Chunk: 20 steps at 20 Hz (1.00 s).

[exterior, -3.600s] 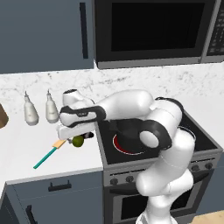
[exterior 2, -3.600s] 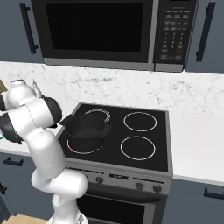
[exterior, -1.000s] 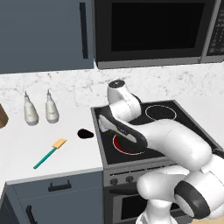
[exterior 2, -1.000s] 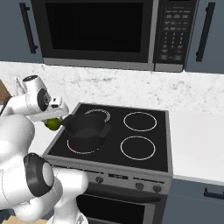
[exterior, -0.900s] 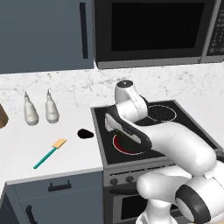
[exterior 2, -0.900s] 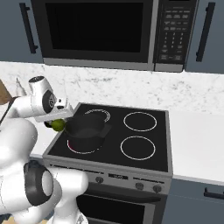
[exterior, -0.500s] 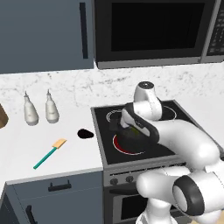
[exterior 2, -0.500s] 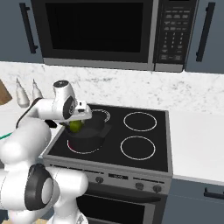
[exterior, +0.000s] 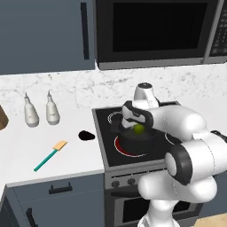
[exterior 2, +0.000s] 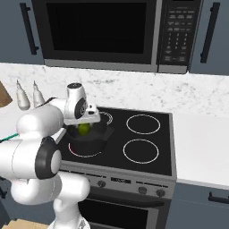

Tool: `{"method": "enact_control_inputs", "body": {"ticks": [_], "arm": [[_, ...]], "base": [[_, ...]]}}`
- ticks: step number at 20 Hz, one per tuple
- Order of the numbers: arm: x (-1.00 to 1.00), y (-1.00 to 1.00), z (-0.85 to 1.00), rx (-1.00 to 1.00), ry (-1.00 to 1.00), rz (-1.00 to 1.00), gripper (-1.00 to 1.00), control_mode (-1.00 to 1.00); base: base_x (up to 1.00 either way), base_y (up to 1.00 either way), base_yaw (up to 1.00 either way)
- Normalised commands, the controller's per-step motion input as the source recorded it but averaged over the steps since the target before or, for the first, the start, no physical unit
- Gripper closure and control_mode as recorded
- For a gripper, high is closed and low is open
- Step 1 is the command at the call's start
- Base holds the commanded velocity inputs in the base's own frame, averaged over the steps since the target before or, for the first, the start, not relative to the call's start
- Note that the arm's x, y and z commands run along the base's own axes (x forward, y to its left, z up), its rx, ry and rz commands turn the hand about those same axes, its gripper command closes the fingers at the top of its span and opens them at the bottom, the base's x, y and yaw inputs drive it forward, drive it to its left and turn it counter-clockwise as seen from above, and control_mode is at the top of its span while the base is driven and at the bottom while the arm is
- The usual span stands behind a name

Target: Put the lime and avocado in the pot. Retrieve the spatula and lightly stir the vegetables in the pot.

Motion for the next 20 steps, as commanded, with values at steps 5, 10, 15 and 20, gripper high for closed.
{"method": "enact_control_inputs", "body": {"ticks": [5, 10, 15, 20], "arm": [[0.06, 0.0, 0.0, 0.0, 0.0, 0.0, -1.0, -1.0], [-0.13, 0.02, 0.24, 0.0, -0.08, 0.02, -1.0, -1.0], [-0.56, 0.49, 0.42, -0.01, -0.17, 0.06, -1.0, -1.0], [-0.56, 1.0, 0.09, 0.0, -0.02, 0.12, -1.0, -1.0]], "base": [[0.0, 0.0, 0.0], [0.0, 0.0, 0.0], [0.0, 0.0, 0.0], [0.0, 0.0, 0.0]]}}
